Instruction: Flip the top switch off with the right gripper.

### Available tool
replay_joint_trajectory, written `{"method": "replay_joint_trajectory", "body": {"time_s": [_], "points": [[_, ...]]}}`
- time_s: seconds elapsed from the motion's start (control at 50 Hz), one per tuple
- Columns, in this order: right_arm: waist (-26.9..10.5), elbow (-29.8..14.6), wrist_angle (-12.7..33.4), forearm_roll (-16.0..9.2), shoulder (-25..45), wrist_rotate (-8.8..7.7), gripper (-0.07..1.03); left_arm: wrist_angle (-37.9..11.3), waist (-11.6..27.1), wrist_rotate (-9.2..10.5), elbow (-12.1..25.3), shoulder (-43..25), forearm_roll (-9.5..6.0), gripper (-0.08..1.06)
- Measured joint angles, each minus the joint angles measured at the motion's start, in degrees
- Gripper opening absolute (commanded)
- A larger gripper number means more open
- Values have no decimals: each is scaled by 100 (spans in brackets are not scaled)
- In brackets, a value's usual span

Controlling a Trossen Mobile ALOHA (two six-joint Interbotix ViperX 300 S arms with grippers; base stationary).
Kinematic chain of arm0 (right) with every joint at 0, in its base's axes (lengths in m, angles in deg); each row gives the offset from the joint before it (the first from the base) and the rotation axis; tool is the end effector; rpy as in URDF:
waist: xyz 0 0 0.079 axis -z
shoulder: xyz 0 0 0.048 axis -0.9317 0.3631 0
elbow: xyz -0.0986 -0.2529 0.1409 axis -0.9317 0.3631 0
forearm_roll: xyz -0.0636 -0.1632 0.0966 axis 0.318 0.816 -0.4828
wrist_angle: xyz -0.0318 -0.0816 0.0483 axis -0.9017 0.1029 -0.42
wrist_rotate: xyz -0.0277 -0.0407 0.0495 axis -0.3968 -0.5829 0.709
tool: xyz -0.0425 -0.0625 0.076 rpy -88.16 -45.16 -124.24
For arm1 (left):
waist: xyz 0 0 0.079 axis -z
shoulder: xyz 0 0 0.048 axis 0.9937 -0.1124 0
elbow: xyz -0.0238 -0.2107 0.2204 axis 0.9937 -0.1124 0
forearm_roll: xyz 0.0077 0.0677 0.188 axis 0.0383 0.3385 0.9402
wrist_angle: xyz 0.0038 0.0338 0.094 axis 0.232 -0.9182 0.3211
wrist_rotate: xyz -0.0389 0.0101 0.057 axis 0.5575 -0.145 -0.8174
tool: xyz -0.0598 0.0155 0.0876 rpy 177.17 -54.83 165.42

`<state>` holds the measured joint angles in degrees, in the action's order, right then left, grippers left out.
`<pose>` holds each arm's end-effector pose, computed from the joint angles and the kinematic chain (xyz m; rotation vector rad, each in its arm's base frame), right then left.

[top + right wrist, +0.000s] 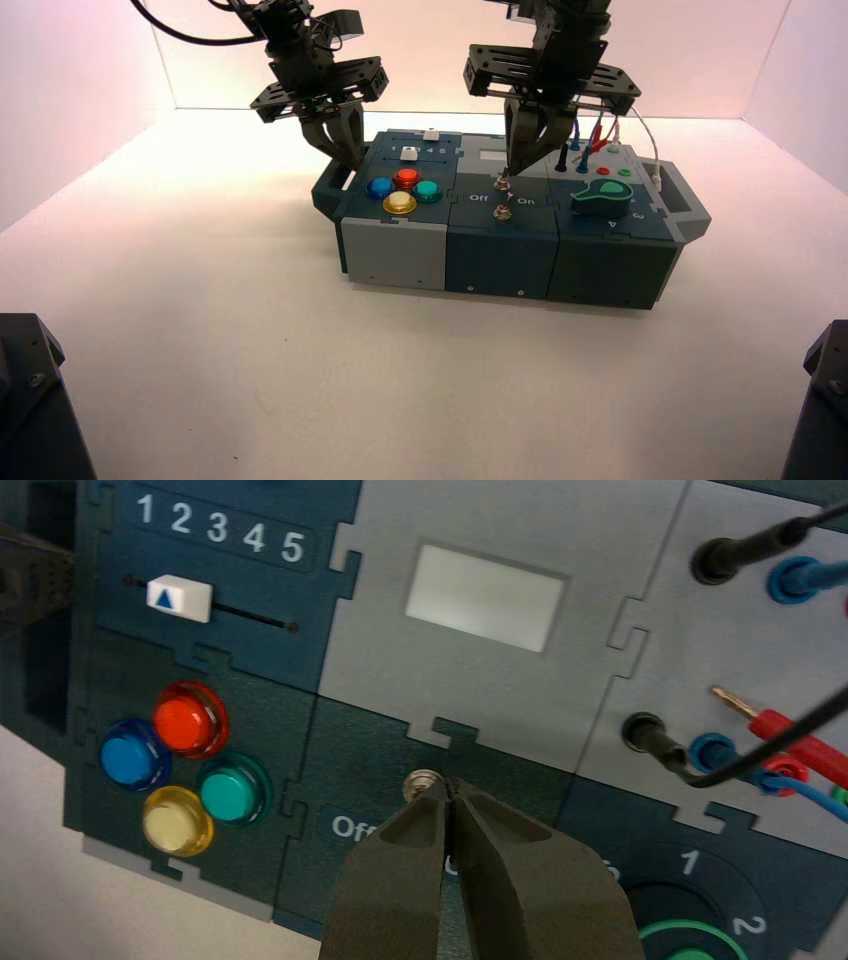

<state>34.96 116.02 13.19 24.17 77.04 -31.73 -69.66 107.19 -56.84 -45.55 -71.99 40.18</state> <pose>0.2849 0.1993 0.0524 0.0448 1.3494 0.2228 0.3357 -0.1994 0.0105 0.0064 1.3784 -0.5077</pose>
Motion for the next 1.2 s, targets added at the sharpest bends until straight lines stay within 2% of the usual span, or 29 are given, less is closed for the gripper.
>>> {"method": "replay_joint_trajectory", "body": {"time_s": [0.24, 0.32, 0.4, 0.7, 0.96, 1.02, 1.06, 1.1, 1.14, 1.2], "points": [[-88, -158, -9, 0, 167, 0, -2, 9, -18, 9, -9, 9, 26, -3], [-352, -264, -53, -62, 211, 0, -2, 18, -18, 0, 0, 9, 26, -3], [-448, -264, -35, -70, 220, 0, -2, 53, 0, 0, 0, 9, 18, -3], [-422, -264, 62, -70, 18, 9, -2, -26, -9, 9, -9, 70, 79, -3], [-422, -202, 167, -70, -255, 9, -2, -360, 18, 35, -44, 202, 404, -3], [-431, -149, 176, -62, -334, 0, -2, -439, 53, 105, -44, 246, 536, -3], [-431, -149, 176, -62, -334, 0, -2, -439, 53, 105, -44, 246, 536, -3], [-422, -88, 185, -53, -387, 0, -2, -492, 44, 141, -53, 308, 668, -3], [-413, -70, 176, -53, -404, 0, -2, -519, 35, 167, -44, 352, 703, -3], [-422, 26, 185, -35, -466, -44, -2, -738, 35, 246, -26, 439, 809, -3]]}}
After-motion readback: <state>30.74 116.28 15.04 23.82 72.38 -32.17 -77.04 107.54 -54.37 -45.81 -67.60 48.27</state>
